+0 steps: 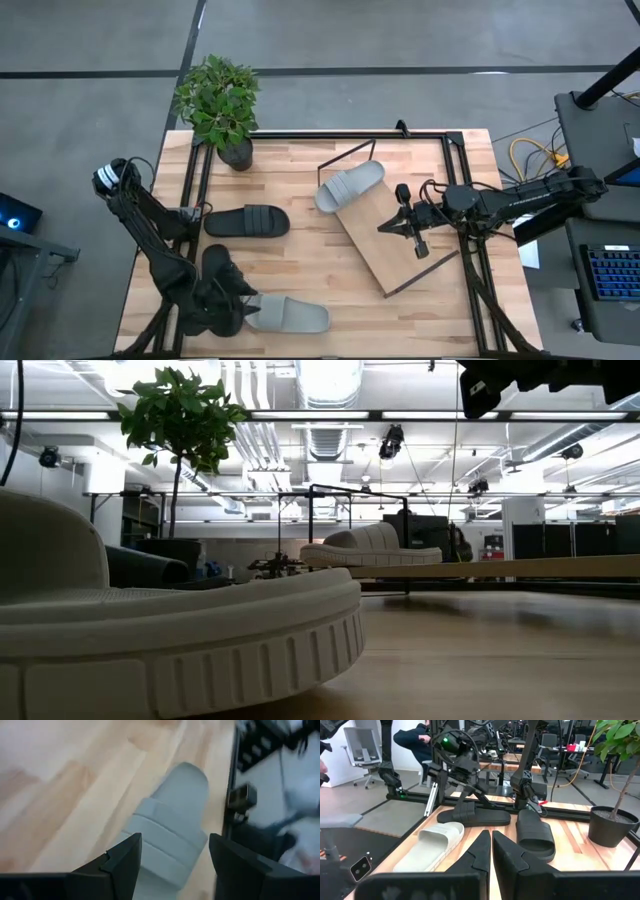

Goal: Pick and place slides into the shelf
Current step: Put the gray slide on the shelf

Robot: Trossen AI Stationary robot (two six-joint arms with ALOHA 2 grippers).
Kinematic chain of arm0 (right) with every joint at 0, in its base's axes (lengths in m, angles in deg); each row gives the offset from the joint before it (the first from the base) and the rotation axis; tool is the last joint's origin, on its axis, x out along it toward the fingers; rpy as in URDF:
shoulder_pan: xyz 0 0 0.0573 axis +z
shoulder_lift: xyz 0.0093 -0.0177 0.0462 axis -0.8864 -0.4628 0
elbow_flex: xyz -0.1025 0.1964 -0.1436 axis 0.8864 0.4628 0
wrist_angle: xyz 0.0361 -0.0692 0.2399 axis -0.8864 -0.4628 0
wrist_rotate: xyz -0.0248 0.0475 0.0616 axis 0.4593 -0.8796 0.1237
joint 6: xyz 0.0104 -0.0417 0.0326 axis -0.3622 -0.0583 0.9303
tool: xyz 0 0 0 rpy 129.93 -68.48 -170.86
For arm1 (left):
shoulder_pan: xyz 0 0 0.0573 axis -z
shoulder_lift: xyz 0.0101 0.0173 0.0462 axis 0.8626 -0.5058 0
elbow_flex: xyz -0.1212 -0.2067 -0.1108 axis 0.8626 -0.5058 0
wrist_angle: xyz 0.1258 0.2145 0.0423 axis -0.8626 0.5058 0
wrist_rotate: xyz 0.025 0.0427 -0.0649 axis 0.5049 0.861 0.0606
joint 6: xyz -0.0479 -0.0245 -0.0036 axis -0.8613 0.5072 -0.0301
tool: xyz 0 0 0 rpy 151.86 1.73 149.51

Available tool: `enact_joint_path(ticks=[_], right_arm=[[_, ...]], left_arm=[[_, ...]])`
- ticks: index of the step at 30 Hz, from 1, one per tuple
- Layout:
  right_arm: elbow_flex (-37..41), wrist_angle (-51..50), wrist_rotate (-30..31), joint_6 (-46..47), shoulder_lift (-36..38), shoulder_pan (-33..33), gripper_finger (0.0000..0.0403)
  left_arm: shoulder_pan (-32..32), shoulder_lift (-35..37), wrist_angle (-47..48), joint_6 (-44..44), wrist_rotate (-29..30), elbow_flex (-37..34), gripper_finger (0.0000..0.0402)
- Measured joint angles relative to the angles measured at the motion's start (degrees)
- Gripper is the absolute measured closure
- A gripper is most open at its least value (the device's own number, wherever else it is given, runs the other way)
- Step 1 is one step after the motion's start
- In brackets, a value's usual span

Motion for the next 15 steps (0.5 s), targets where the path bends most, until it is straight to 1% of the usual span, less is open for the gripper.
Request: enact_joint_path(ticks=[4, 8, 11, 15], right_arm=[[0.00, 0.00, 0.00, -0.02, 0.00, 0.00, 0.0394], [0.00, 0.04, 0.00, -1.04, 0.00, 0.00, 0.0394], [0.00, 0.00, 0.03, -1.73, 0.00, 0.00, 0.0394], [0.00, 0.00, 0.02, -3.03, 0.00, 0.00, 0.0394]], left_arm=[[-0.98, -0.21, 0.00, -15.83, 4.53, -0.69, 0.0185], [-1.30, -1.81, -0.79, -24.39, 3.81, -1.33, 0.0185], [-1.31, -2.99, -2.08, -28.32, 1.62, -1.18, 0.0185], [-1.41, -4.64, -3.15, -29.42, -5.66, -1.16, 0.0185]])
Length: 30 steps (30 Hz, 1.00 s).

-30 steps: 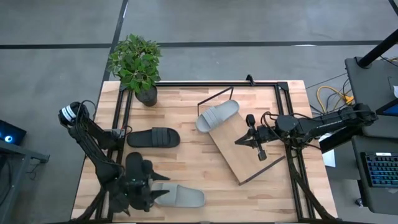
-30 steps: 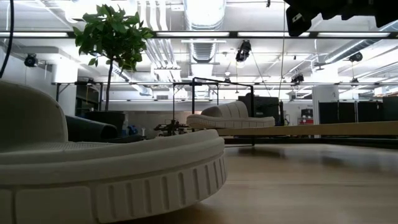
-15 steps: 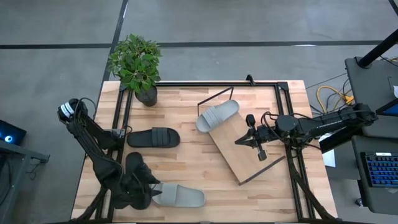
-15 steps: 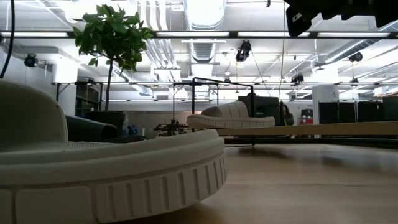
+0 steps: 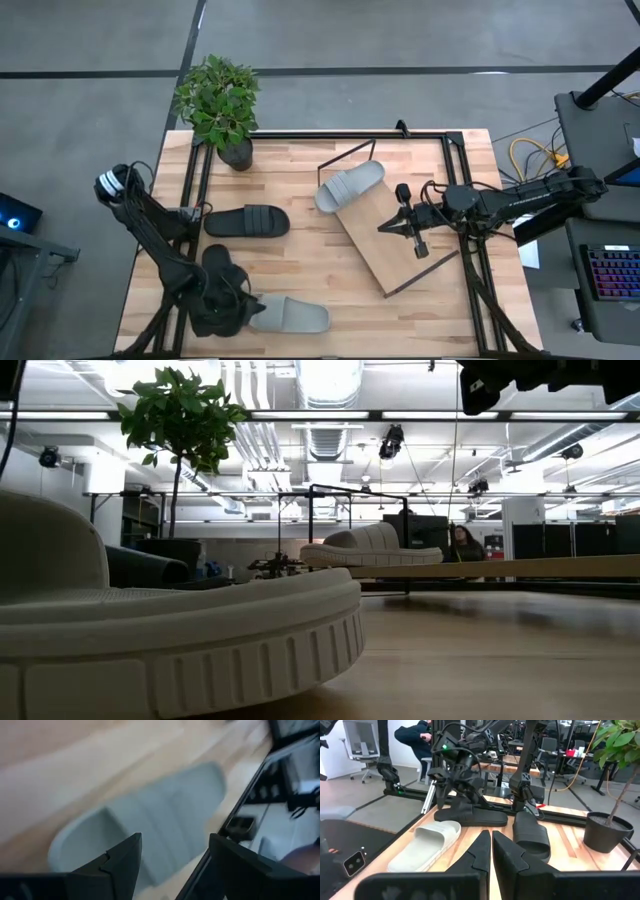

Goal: Pick and place slides into the shelf
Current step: Put the gray slide on the shelf

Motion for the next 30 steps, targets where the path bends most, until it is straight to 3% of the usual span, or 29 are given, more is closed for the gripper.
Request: enact_joint_path(ticks=[9, 30], right_arm=[[0.00, -0.01, 0.01, 0.01, 0.00, 0.00, 0.0394], [0.00, -0.84, 0.07, 0.46, 0.00, 0.00, 0.0394]], left_arm=[[-0.51, -6.53, -0.65, -3.95, -2.22, 0.11, 0.0185], [-3.41, -7.82, -6.24, 2.77, -2.31, 0.07, 0.0185]])
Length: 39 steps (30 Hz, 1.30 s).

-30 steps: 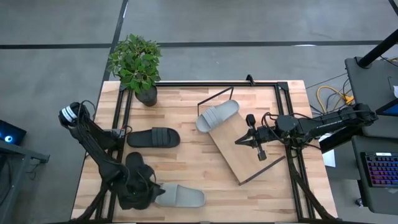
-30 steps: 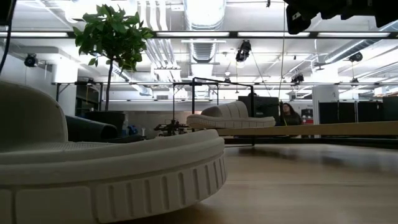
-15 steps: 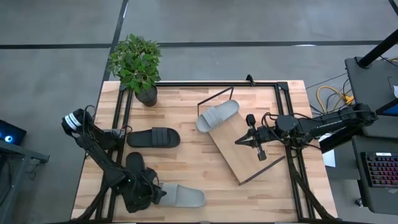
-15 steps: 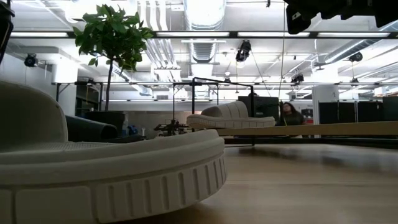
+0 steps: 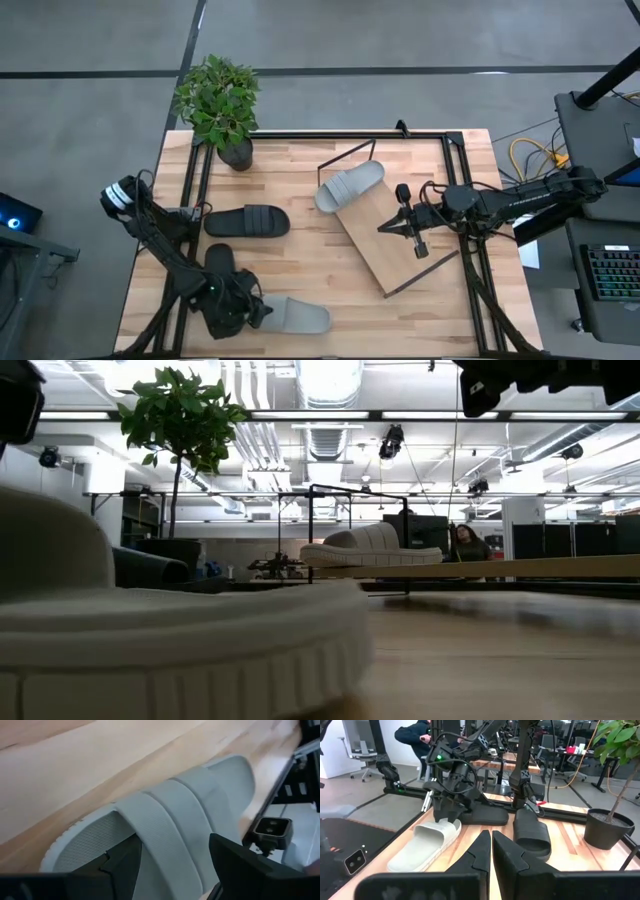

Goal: Pick and place slides into the shelf
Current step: Put the gray slide on the shelf

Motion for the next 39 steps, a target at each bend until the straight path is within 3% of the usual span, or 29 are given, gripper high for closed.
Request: enact_joint_path(ticks=[5, 10, 23, 33, 39], right_arm=[[0.00, -0.03, 0.00, 0.01, -0.02, 0.00, 0.0394], [0.00, -0.03, 0.00, 0.01, -0.02, 0.00, 0.0394], [0.00, -0.03, 0.00, -0.06, -0.02, 0.00, 0.0394], [0.00, 0.01, 1.44, -0.43, -0.02, 0.00, 0.0394], [0.00, 0.01, 1.99, -0.64, -0.02, -0.02, 0.0394]], left_arm=[[-1.39, -0.04, -4.83, 6.55, 0.08, -0.09, 0.0189], [-2.18, 0.02, -5.59, 8.60, -1.45, -0.14, 0.0221], [-2.33, -1.87, -5.71, 11.52, -1.55, -0.13, 0.0391], [-2.37, 2.28, -8.89, 18.69, -1.84, -0.28, 0.0400], [-2.35, 6.79, -9.06, 23.23, 1.42, -0.28, 0.0401]])
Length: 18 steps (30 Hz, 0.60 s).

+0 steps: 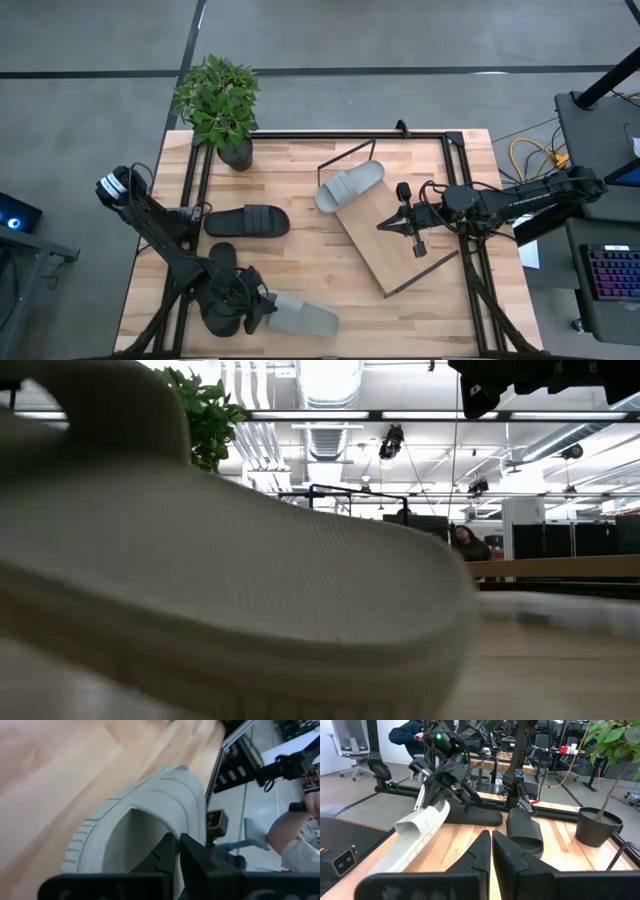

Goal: Pick and place slides into the shelf
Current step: Put the gray slide on the shelf

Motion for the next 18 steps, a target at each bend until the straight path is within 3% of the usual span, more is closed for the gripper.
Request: enact_joint_path(ticks=[18], right_arm=[[0.00, 0.04, 0.04, 0.50, 0.00, 0.00, 0.0394]], left_arm=[[-0.50, 3.76, -0.63, 13.84, 11.61, 0.20, 0.0401]])
